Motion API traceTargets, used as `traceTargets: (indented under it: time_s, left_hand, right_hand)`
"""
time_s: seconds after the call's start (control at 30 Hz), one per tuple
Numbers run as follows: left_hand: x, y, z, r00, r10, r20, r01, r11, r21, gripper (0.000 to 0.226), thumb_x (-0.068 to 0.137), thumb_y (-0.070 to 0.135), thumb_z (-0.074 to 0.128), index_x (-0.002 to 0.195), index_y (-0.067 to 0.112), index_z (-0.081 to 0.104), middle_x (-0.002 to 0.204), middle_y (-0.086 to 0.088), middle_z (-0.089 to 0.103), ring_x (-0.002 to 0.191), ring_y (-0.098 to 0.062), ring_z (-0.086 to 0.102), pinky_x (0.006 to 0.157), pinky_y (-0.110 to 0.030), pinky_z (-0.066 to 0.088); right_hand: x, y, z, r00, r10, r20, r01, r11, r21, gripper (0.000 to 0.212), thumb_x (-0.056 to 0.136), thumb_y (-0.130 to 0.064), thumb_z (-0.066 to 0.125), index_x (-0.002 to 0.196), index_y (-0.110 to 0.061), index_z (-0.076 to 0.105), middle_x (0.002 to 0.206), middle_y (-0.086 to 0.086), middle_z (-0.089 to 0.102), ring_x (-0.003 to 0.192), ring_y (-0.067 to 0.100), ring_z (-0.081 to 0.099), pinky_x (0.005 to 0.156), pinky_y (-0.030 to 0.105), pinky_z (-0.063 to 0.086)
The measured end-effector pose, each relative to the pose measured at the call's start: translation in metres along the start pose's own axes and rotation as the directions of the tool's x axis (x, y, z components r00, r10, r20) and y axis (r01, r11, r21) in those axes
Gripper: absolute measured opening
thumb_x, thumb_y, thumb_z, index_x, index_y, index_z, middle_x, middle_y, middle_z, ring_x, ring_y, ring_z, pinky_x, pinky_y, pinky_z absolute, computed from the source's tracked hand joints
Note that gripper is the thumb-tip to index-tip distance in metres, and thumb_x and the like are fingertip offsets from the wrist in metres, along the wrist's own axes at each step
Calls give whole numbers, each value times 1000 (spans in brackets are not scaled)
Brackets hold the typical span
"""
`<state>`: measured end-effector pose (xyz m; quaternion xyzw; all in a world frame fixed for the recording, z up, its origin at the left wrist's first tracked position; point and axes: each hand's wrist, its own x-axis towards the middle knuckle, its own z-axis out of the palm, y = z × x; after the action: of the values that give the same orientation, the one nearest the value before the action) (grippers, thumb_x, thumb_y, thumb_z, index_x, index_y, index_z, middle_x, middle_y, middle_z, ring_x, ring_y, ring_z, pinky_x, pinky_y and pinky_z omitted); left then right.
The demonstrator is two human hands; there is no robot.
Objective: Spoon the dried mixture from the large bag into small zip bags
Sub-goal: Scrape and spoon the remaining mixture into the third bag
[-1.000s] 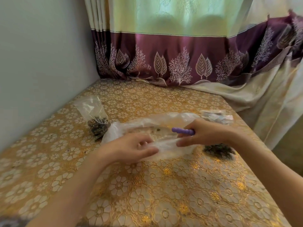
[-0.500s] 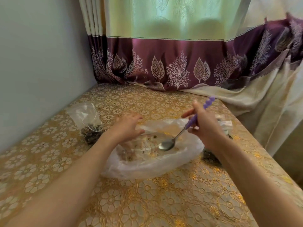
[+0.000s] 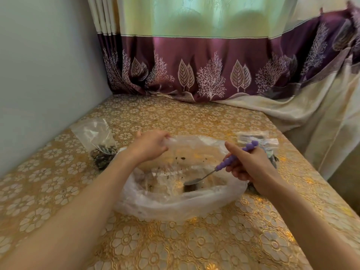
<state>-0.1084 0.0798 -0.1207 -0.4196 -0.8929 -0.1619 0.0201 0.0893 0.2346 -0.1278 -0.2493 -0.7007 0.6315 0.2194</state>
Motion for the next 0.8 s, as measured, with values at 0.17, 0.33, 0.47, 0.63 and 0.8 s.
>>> traceTargets:
  time_s: [0.17, 0.33, 0.47, 0.63, 0.8]
  left_hand:
    - [0, 4, -11, 999, 35, -29, -35, 999, 4, 37, 89, 26, 58, 125, 21, 52, 125, 2, 55, 109, -15, 51, 103, -46, 34]
    - [-4, 12, -19, 993, 96, -64, -97, 995, -14, 34, 90, 22, 56, 124, 18, 53, 117, 0, 56, 95, -10, 46, 86, -30, 43]
    - [-9, 20, -28, 982, 141, -125, -146, 989, -29, 30, 92, 20, 54, 122, 16, 56, 112, 1, 57, 94, -9, 47, 86, -29, 43]
    - [-16, 36, -40, 949, 240, -203, -252, 967, -35, 25, 91, 16, 55, 115, 13, 60, 92, 5, 50, 78, -11, 50, 81, -27, 43]
    - [-18, 48, -47, 926, 294, -235, -315, 948, -54, 24, 91, 16, 56, 114, 14, 60, 97, 5, 52, 66, 1, 46, 78, -25, 42]
  right_hand:
    - [-6, 6, -2, 1000, -15, -23, 15, 1000, 10, 47, 95, -19, 51, 53, -3, 62, 65, 23, 69, 41, 15, 48, 32, 16, 29]
    - [-10, 12, 1, 997, -7, -73, 11, 999, 52, 46, 94, -14, 49, 53, -2, 63, 64, 22, 69, 38, 11, 46, 33, 15, 33]
    - [-9, 17, 6, 994, 14, -107, -1, 993, 119, 46, 95, -17, 51, 53, -3, 65, 65, 20, 70, 37, 10, 49, 33, 16, 38]
    - [-8, 22, 14, 996, 59, -64, -45, 978, 204, 44, 95, -25, 54, 63, 1, 69, 71, 17, 72, 43, 8, 55, 39, 16, 45]
    - [-9, 24, 14, 998, 58, 3, -57, 976, 212, 36, 93, -25, 55, 74, 2, 68, 76, 17, 73, 47, 11, 58, 43, 16, 47]
